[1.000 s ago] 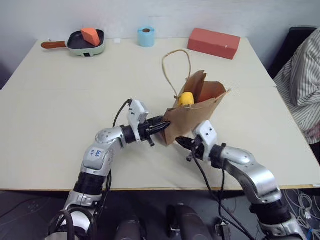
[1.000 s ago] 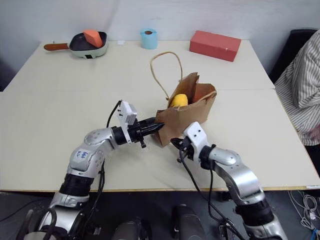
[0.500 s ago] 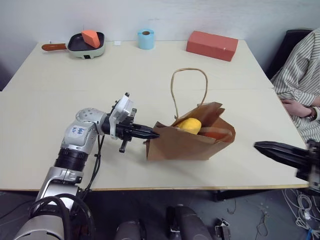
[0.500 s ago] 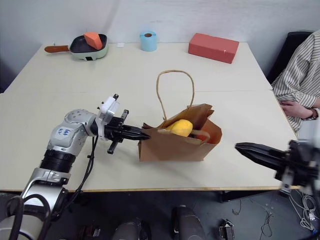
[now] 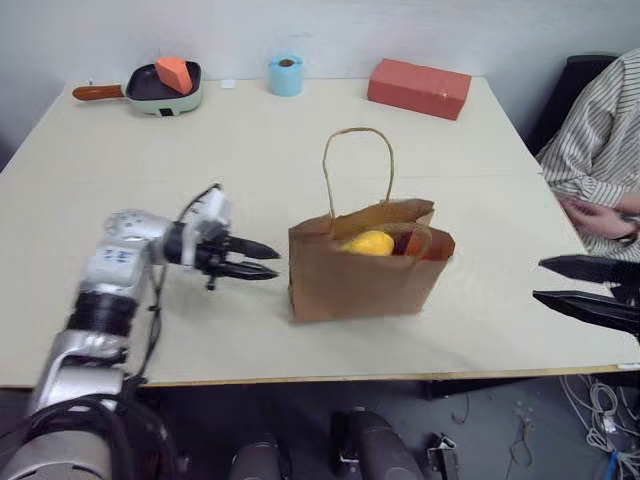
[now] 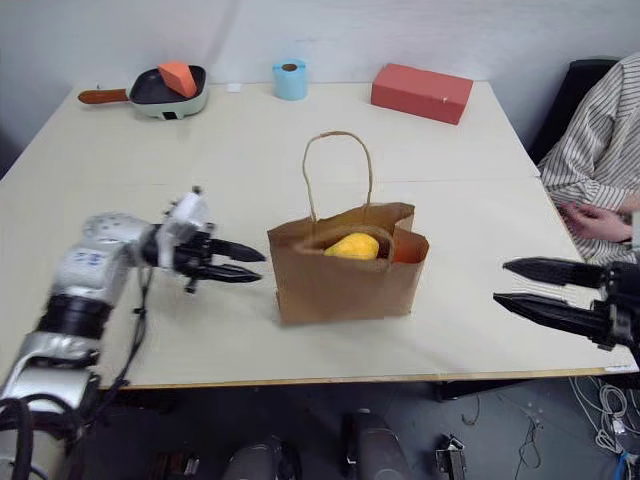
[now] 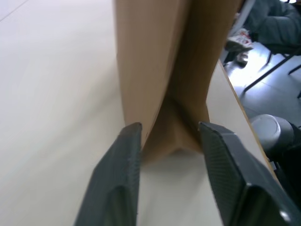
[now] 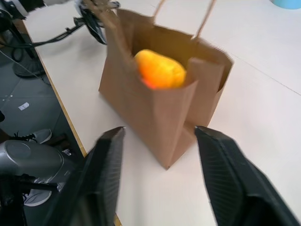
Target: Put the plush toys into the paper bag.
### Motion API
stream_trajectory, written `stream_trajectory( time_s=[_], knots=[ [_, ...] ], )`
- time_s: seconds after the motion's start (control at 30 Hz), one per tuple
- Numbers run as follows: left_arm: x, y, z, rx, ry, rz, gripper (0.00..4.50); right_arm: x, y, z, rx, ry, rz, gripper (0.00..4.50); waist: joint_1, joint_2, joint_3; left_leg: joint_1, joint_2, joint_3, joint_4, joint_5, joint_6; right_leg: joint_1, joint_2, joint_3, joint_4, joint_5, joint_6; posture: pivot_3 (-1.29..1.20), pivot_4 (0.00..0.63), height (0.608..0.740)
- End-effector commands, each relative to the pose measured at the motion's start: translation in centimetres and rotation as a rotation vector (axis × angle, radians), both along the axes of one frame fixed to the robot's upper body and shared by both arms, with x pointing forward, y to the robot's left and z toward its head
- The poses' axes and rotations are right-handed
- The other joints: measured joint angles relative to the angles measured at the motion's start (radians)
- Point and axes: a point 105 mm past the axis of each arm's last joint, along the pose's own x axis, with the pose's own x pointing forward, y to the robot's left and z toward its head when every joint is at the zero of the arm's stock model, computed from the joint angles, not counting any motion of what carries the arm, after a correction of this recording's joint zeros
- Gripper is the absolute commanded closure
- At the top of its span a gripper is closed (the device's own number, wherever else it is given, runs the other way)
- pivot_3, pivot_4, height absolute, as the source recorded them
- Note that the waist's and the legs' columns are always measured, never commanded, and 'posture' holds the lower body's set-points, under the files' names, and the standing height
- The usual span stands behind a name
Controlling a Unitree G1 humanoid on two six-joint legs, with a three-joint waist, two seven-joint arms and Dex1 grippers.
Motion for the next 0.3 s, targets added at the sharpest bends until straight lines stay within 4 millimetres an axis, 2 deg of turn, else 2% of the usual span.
stream_trajectory(
  time_s=[0.03,0.13,0.17,0.2,0.3],
  knots=[
    [-4.1,3.0,4.9,-0.016,0.002,0.065,1.39,1.3,-0.7,0.8,-0.025,-0.029,0.046,0.93,-0.006,0.000,0.001,0.000,0.000,-0.001,0.000,0.000,0.000,0.000,0.000,0.000,0.000,0.000,0.000,0.00,0.150,0.740],
    [-6.9,4.4,7.5,-0.029,0.014,0.128,0.55,2.6,-1.5,0.9,-0.029,-0.027,0.067,0.02,-0.008,0.000,0.002,-0.001,0.000,-0.003,0.001,0.000,0.000,0.000,-0.001,-0.001,0.000,0.000,-0.001,0.00,0.150,0.740],
    [-7.6,4.7,8.2,-0.034,0.012,0.145,0.22,2.9,-1.7,1.0,-0.029,-0.023,0.074,0.00,-0.005,0.000,0.002,-0.001,0.000,-0.003,0.002,0.000,0.000,0.000,-0.002,-0.002,0.000,0.000,-0.001,0.00,0.150,0.740],
    [-8.3,5.0,9.1,-0.044,0.010,0.156,0.14,3.3,-1.9,1.1,-0.026,-0.017,0.084,0.00,0.002,0.002,0.003,-0.002,-0.001,-0.004,0.002,0.000,0.001,0.001,-0.002,-0.002,0.000,0.000,-0.001,0.00,0.150,0.740],
    [-9.1,5.4,11.0,-0.073,-0.035,0.179,0.14,4.0,-2.2,1.6,-0.011,-0.004,0.112,0.00,0.008,0.004,0.005,-0.002,-0.001,-0.005,0.004,-0.001,0.002,0.001,-0.003,-0.003,0.000,-0.001,-0.001,0.00,0.150,0.740]
  ],
)
